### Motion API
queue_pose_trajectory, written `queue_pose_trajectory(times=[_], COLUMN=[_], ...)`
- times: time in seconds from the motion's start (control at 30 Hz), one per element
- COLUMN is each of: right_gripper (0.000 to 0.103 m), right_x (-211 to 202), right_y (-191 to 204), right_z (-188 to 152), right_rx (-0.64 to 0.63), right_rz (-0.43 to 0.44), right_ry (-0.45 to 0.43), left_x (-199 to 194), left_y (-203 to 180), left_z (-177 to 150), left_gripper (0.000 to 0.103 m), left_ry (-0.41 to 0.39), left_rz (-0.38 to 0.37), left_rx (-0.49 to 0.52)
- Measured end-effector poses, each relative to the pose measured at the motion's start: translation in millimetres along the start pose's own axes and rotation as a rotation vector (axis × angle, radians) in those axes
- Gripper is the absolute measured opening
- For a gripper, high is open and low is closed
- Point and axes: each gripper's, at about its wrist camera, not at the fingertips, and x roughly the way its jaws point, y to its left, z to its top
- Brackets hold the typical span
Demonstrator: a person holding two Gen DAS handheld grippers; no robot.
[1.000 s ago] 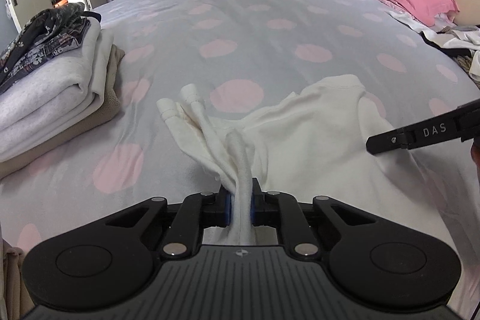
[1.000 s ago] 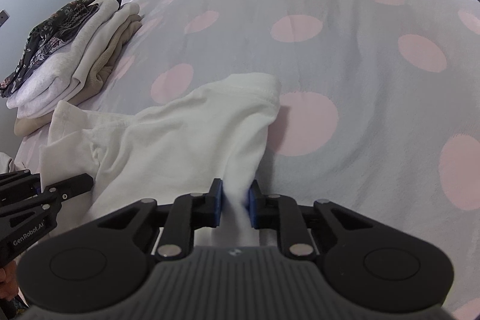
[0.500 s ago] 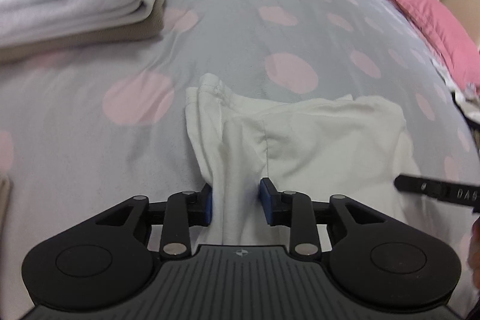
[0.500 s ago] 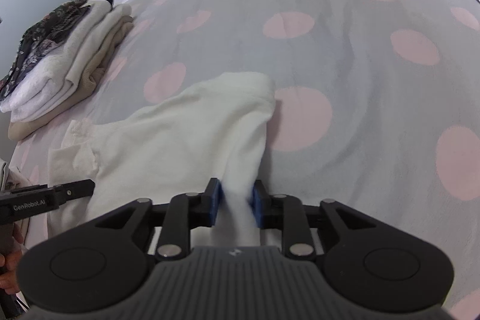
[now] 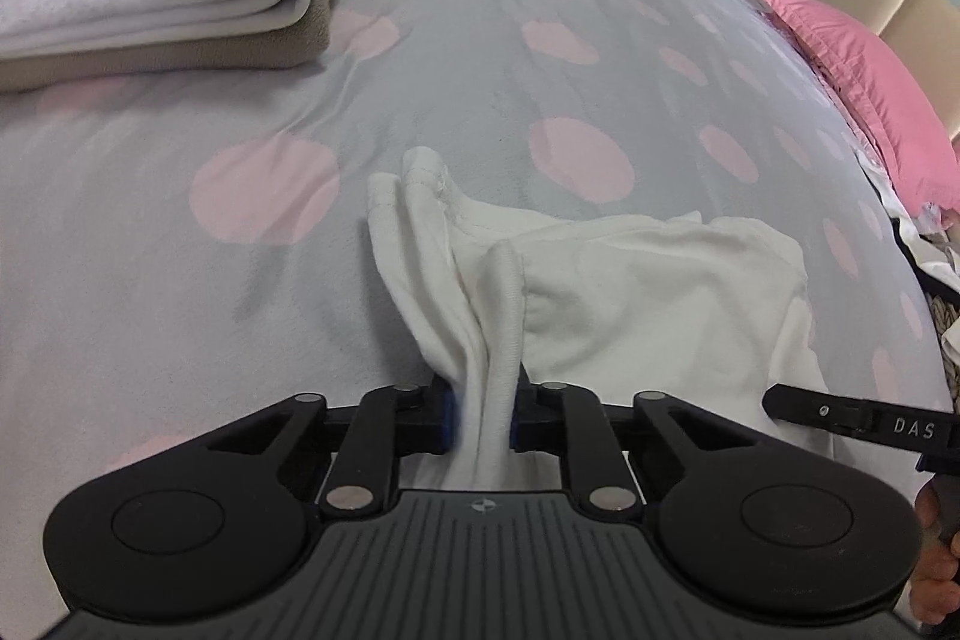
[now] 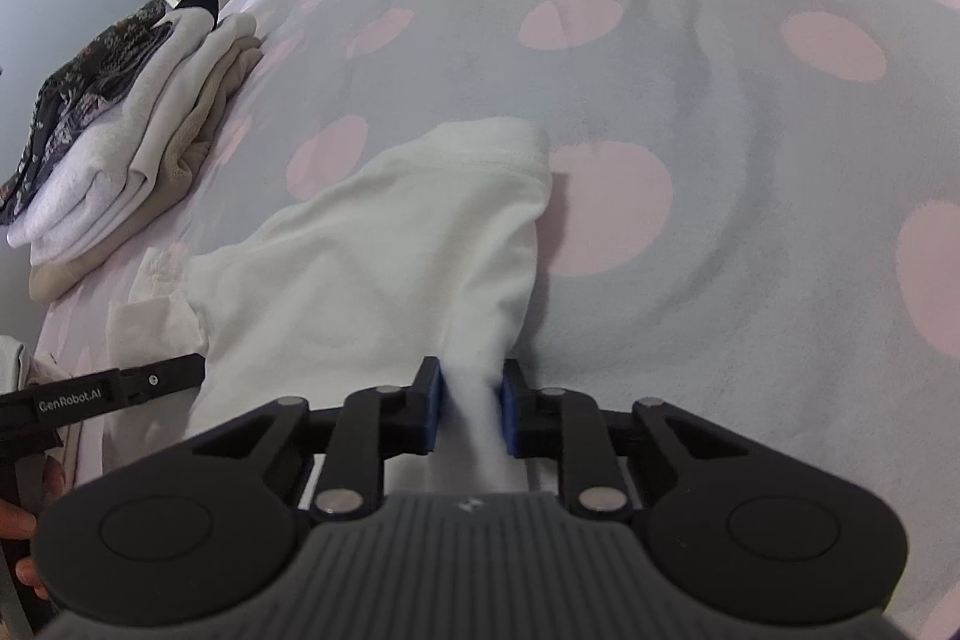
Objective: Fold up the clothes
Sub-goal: 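Lift the folded shirt with both grippers off the bed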
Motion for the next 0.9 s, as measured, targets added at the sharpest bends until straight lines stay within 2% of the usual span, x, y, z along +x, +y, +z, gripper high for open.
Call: queue_pose_trajectory(times=[0.27, 0.6, 0.9], right_gripper=[0.02, 0.019, 0.019], right_x=[-30.9, -91.3, -131.1], right_y=[20.3, 40.4, 63.0], right_z=[-3.8, -11.9, -16.8], right_rx=[-0.076, -0.113, -0.167], right_rz=[-0.012, 0.046, 0.122], right_ry=[-0.093, -0.218, -0.306], left_x=[-41.7, -125.8, -187.1], left_y=[-11.0, -33.2, -34.6], left_z=[-2.3, -10.8, -26.5], left_gripper=[0.01, 0.01, 0.01], left_ry=[-0.091, -0.219, -0.27], left_rz=[-0.015, -0.022, -0.005], left_rx=[0.035, 0.12, 0.166])
